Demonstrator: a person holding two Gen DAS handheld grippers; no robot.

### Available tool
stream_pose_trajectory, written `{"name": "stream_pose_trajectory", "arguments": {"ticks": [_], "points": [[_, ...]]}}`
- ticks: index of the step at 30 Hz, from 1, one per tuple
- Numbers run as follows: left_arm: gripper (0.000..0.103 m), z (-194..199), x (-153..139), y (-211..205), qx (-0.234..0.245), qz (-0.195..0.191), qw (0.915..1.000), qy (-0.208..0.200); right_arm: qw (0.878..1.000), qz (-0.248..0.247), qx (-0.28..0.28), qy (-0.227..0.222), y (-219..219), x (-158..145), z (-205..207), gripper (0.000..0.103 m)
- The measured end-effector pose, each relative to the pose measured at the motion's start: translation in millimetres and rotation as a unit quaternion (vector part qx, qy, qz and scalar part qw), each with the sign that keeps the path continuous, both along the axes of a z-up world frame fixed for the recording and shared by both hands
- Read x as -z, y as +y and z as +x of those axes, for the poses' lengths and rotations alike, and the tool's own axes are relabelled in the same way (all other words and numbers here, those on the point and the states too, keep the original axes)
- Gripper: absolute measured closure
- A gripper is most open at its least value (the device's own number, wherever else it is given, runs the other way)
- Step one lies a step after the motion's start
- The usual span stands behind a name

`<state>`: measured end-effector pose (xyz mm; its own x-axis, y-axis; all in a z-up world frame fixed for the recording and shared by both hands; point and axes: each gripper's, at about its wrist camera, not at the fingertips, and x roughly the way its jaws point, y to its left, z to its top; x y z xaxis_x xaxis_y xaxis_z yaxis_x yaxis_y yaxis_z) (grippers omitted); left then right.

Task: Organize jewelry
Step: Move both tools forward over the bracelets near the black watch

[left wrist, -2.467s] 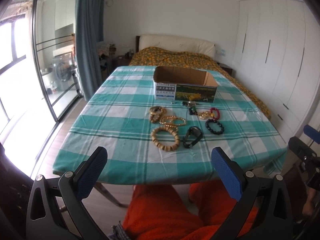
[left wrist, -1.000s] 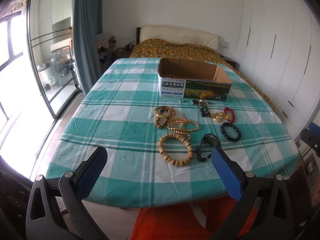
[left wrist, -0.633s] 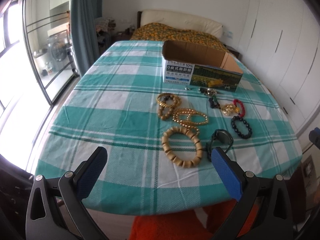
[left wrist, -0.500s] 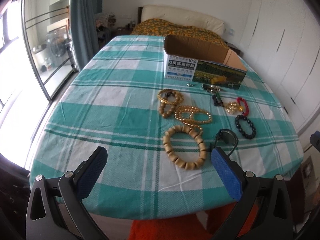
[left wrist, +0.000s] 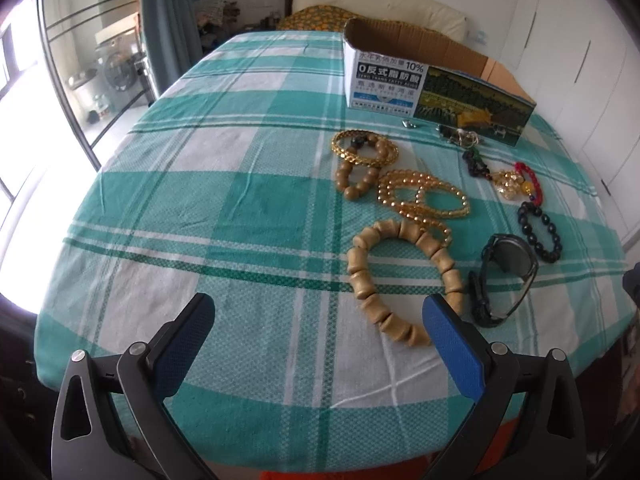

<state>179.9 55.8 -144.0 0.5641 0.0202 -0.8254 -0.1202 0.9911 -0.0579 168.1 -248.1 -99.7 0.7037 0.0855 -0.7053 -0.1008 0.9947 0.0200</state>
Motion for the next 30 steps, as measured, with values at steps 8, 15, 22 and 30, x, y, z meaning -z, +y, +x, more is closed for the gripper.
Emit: {"name": "stream_pose_trajectory", "arguments": {"ticks": [8, 15, 22, 30], "points": [[0.000, 15.1, 20.5, -5.0, 0.002, 0.012, 0.9998, 0.018, 0.998, -0.015, -0.052, 0.039, 25.1, 32.1, 27.7, 0.002], [0.000, 23.0, 32.5, -10.1, 0.008, 0.029, 0.9993, 0.022, 0.992, -0.040, -0.083, 0.085, 48.3, 59.6, 59.6, 0.002], [0.000, 24.4, 33.3, -10.0, 0.008, 0.028, 0.9995, 0.011, 0.989, -0.054, -0.098, 0.097, 63.8, 70.4, 73.8, 0.002], [0.000, 28.4, 33.6, -9.6, 0.003, 0.028, 0.9995, 0.017, 0.989, -0.033, -0.090, 0.116, 64.1, 66.7, 97.0, 0.002]]}}
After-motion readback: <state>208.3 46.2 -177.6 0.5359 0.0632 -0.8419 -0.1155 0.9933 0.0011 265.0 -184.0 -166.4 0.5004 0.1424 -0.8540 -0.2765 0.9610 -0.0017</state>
